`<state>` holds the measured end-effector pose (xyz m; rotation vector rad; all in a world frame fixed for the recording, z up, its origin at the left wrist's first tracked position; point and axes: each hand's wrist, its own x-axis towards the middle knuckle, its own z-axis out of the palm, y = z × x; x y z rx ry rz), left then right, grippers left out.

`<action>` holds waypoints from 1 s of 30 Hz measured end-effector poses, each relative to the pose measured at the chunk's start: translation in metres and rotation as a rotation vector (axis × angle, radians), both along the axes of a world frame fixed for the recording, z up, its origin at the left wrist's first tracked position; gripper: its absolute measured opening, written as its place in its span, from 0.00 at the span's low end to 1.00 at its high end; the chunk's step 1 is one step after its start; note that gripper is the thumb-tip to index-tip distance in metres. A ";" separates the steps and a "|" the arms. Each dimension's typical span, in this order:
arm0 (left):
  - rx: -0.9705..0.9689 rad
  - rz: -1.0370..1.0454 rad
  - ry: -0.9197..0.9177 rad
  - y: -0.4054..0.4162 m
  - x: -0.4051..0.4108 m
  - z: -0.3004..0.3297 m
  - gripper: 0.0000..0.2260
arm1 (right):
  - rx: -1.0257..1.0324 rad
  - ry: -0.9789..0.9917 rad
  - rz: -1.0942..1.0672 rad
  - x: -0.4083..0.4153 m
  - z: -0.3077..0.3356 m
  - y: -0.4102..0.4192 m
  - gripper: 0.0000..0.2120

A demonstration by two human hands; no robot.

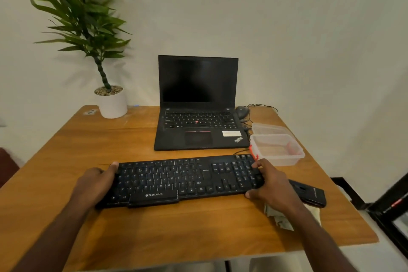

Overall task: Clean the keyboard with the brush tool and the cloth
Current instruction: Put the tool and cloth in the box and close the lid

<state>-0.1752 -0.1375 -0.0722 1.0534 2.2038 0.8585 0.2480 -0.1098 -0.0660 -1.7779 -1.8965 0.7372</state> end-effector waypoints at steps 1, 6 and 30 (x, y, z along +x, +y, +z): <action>-0.003 -0.009 -0.006 0.004 0.000 0.001 0.28 | 0.009 0.027 -0.012 0.002 0.000 0.003 0.35; -0.022 -0.072 -0.017 0.021 0.008 0.007 0.25 | 0.048 0.041 -0.039 0.012 0.002 0.015 0.35; -0.006 -0.165 -0.063 0.046 0.028 0.017 0.20 | 0.057 -0.041 -0.085 0.031 -0.002 0.044 0.34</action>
